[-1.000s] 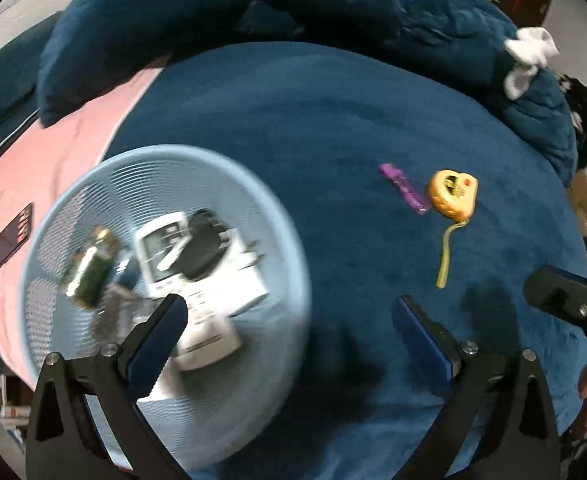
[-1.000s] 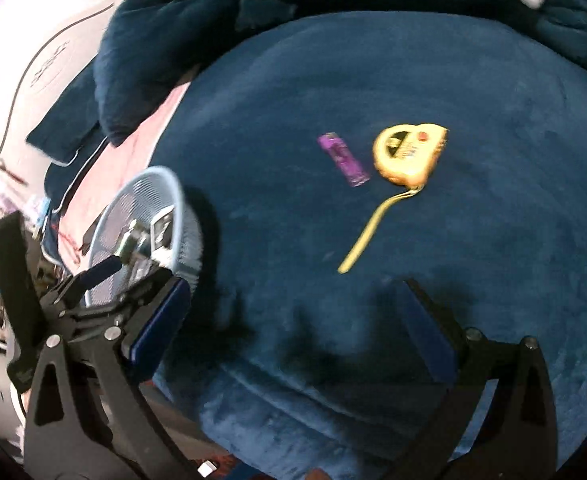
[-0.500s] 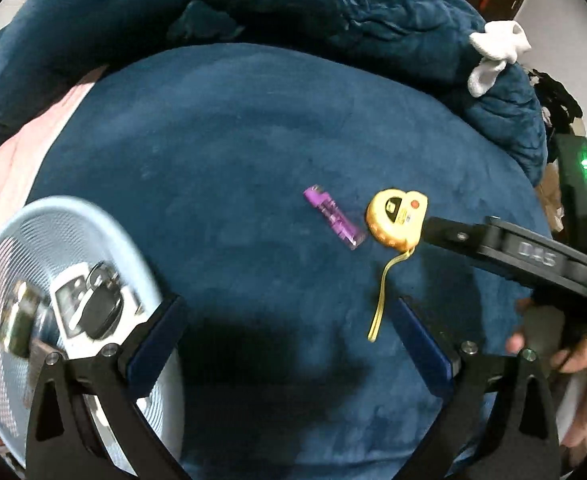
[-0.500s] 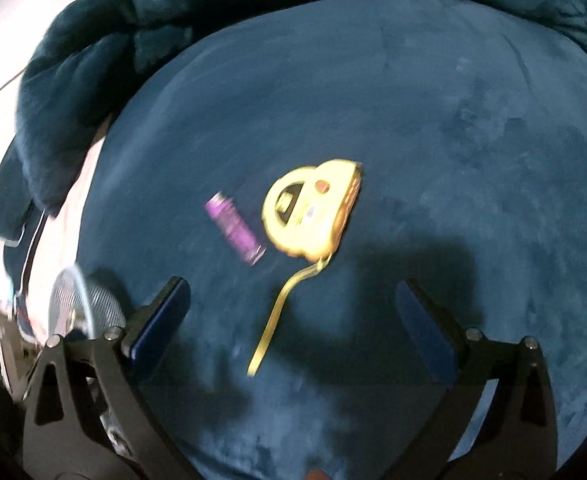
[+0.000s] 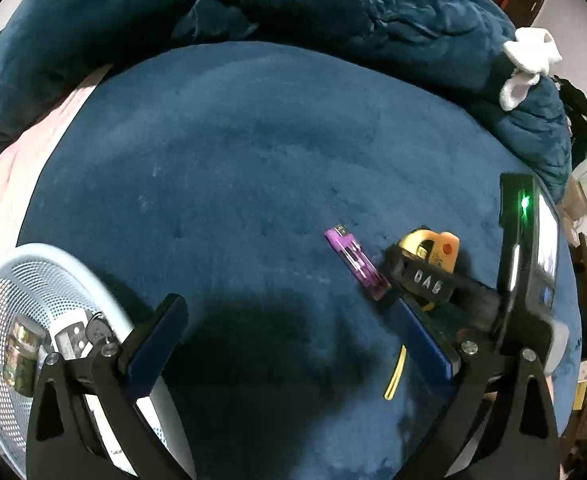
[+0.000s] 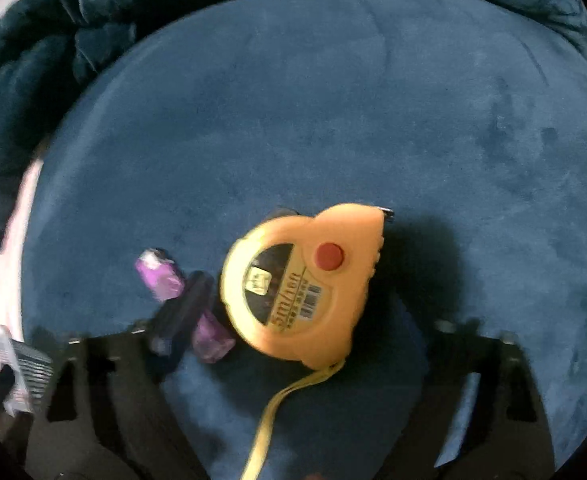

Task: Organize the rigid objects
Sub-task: 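Grasp purple lighter with left tool while right tool grasps yellow tape measure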

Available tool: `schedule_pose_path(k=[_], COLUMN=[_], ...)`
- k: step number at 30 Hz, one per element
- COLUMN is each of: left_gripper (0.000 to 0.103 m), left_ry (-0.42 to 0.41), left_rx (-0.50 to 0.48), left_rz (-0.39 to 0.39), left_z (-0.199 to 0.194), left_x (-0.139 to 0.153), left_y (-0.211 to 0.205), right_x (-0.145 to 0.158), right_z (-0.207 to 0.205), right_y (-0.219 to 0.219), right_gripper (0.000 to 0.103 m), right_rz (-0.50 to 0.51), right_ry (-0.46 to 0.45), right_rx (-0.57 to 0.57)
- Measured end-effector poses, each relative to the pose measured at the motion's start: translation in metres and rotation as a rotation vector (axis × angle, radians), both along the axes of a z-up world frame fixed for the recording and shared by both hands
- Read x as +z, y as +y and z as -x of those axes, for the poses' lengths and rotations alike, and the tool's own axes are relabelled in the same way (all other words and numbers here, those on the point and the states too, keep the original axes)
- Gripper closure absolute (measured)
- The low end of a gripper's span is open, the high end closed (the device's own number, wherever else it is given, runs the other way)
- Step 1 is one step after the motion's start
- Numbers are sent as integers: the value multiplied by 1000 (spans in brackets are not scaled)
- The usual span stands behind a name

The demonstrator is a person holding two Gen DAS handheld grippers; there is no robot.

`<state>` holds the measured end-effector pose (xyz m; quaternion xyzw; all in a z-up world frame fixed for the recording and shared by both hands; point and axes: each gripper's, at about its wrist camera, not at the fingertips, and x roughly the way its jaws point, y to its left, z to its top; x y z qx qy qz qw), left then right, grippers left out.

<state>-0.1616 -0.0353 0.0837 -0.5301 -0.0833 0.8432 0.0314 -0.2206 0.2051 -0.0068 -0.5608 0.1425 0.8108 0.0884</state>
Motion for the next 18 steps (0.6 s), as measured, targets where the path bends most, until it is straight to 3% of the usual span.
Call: schedule_pose_path(k=[4, 9, 15, 18], left_gripper=[1, 2, 17, 20], left_ry=[-31, -68, -121, -125], left_rx=[10, 6, 32, 40], left_rz=[-9, 24, 12, 7], left_z=[10, 25, 50, 59], left_x=[-13, -38, -67, -71], left_y=[2, 20, 44, 54], right_x=[5, 13, 14, 13], right_z=[-14, -52, -77, -83], right_y=[13, 49, 62, 61], right_gripper=[32, 32, 32, 32], right_rz=[36, 6, 41, 18], right_ry=[40, 9, 34, 43], right_rx=[5, -85, -55, -23])
